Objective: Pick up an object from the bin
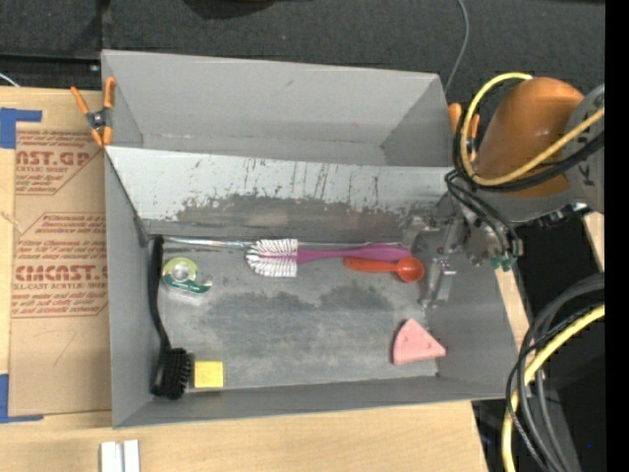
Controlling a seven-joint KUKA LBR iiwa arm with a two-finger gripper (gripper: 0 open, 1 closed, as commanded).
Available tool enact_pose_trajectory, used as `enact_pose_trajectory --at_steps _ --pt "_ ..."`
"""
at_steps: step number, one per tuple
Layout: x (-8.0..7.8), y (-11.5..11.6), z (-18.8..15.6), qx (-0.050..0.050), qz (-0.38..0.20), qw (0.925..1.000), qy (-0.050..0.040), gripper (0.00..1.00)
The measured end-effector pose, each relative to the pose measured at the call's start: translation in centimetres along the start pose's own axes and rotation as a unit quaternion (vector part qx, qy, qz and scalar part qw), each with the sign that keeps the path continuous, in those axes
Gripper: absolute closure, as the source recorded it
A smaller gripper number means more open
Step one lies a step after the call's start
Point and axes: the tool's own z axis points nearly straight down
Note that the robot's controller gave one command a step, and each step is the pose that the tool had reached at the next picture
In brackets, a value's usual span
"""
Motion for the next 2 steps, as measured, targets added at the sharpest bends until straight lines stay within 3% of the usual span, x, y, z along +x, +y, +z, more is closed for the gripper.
enact_pose_trajectory --at_steps 1,2 --pt "-0.2 0.1 -0.5 0.001 -0.001 1.0 -0.0039 0.0" --pt "5.5 -3.3 9.5 0.001 -0.104 0.9946 -0.0026 0.0"
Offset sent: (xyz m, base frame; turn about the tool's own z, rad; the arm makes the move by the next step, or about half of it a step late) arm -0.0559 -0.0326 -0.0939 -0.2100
